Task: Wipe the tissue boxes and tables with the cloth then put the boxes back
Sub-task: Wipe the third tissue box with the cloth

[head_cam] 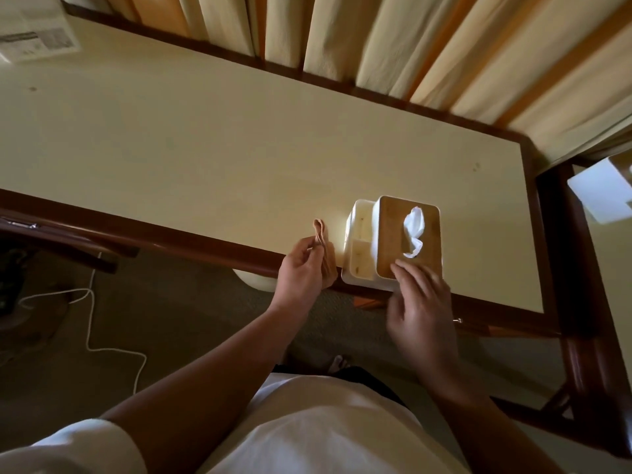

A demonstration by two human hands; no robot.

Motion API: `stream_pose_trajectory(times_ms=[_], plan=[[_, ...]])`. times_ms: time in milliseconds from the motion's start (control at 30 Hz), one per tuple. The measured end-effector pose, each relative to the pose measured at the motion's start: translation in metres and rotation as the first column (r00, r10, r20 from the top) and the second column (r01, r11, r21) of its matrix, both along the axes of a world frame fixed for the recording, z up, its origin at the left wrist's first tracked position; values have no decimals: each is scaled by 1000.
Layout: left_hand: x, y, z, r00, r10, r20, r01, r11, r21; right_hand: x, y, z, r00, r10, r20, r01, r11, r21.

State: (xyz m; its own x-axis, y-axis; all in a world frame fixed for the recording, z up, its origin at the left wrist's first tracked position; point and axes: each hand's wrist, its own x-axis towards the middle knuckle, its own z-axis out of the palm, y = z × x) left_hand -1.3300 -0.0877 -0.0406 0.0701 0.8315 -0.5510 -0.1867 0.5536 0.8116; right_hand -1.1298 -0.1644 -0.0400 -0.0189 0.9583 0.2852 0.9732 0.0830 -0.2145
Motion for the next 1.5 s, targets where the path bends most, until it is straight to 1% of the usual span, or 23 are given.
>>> stream_pose_trajectory(times_ms=[100, 200, 267, 400, 533, 633, 667, 733, 833, 867, 933, 1000, 1067, 1133, 1167, 1233, 1267, 1300, 1400, 1467, 1500], plan=[[9, 0, -6, 999, -33, -35, 34, 999, 40, -20, 6, -1, 1000, 2, 18, 0, 991, -133], [17, 4, -9, 998, -55, -37, 57, 996, 73, -30, 11, -8, 998, -35, 51, 46, 973, -227], [23, 6, -10, 995, -93, -42, 95, 993, 63, -31, 10, -13, 999, -34, 36, 43, 963, -267], [34, -2, -8, 985, -174, -18, 175, 984, 17, -29, 8, -17, 997, -28, -73, 9, 968, -251], [51, 33, 6, 993, -118, -17, 117, 992, -53, -24, 10, -20, 995, 24, -98, -40, 985, -168], [57, 64, -4, 990, -130, -58, 127, 991, -47, -22, 15, -21, 991, 36, -131, -55, 988, -143], [58, 61, -1, 988, -135, -68, 132, 990, -52, -20, 17, -22, 990, 28, -137, -50, 986, -160], [51, 29, 12, 990, -127, -68, 122, 990, -66, -18, 18, -20, 988, 9, -155, -42, 976, -212], [40, -21, 16, 989, -130, -69, 128, 991, -42, -17, 20, -16, 989, -4, -147, -25, 980, -199], [41, -17, 11, 988, -119, -99, 116, 993, -34, -18, 20, -15, 988, 0, -153, -29, 981, -190], [52, 19, 7, 980, -107, -169, 110, 994, 6, -17, 19, -16, 980, 2, -200, -44, 978, -203], [65, 62, 5, 979, -70, -191, 75, 997, 17, -15, 20, -18, 983, 12, -185, -58, 968, -245], [74, 77, -1, 982, -24, -188, 26, 1000, 11, -12, 20, -20, 987, 29, -159, -72, 959, -274], [74, 48, -7, 972, -32, -233, 31, 999, -7, -8, 22, -17, 988, 34, -152, -77, 954, -288], [69, 23, -5, 971, -59, -230, 52, 998, -35, -6, 22, -15, 989, 29, -147, -71, 956, -285], [58, -21, 2, 981, -80, -175, 67, 995, -78, -3, 19, -13, 991, 14, -133, -54, 953, -298], [55, -30, 3, 985, -75, -155, 63, 995, -80, -2, 18, -12, 991, 14, -136, -55, 951, -304], [55, -24, 2, 985, -57, -163, 49, 997, -54, -3, 18, -12, 989, 14, -147, -57, 953, -298], [69, 43, -3, 973, -26, -230, 35, 999, 33, -4, 20, -12, 982, 2, -187, -61, 948, -311], [77, 83, -10, 976, 6, -219, -1, 1000, 21, -4, 18, -12, 983, 1, -185, -65, 940, -336], [81, 88, -14, 977, 13, -212, -10, 1000, 17, -4, 18, -12, 983, 5, -181, -67, 937, -342]])
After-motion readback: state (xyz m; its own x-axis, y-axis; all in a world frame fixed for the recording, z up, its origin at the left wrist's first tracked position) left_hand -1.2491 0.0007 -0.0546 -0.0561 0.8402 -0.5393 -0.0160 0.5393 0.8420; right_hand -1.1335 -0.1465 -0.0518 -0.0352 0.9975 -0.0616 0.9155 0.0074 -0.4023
